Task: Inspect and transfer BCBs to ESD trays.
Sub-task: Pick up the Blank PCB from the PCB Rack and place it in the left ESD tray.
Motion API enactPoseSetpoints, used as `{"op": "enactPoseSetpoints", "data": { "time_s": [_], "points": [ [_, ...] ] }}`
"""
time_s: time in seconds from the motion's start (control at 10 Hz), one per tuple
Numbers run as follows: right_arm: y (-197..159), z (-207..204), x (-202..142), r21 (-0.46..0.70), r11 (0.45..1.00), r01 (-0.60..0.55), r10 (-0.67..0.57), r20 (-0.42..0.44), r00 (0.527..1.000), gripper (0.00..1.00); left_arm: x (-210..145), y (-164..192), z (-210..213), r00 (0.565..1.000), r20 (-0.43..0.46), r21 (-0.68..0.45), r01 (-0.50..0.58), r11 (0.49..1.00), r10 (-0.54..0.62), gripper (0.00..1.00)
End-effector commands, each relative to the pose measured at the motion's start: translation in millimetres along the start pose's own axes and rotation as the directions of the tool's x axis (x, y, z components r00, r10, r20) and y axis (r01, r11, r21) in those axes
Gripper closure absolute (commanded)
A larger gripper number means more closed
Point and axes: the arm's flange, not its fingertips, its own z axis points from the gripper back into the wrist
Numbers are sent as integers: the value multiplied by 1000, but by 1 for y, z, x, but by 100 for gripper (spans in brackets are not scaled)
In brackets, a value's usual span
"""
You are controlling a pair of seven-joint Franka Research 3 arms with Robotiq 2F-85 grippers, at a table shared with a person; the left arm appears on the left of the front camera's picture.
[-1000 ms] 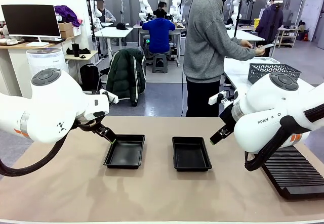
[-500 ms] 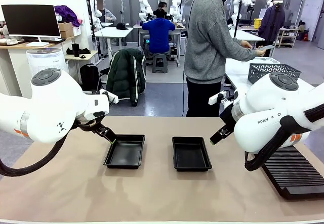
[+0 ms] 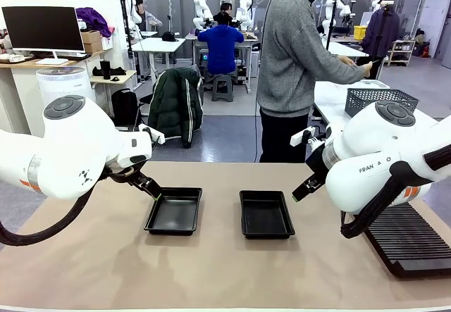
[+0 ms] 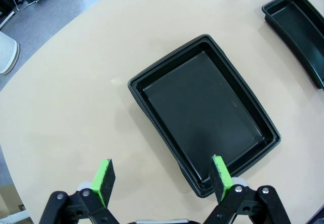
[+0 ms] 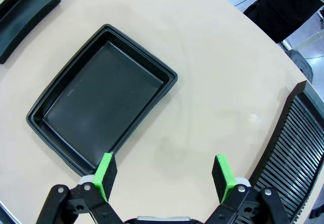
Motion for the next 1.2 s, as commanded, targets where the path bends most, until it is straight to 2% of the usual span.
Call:
{"op": "enactPoseSetpoints", "data": {
  "time_s": [0.0,1.1],
  "points": [
    [0,0,0,0,1000,0,0,0,1000,0,0,0,0,1000,0,0,-1,1000,1,0],
    [0,0,0,0,1000,0,0,0,1000,0,0,0,0,1000,0,0,-1,1000,1,0]
  ]
}}
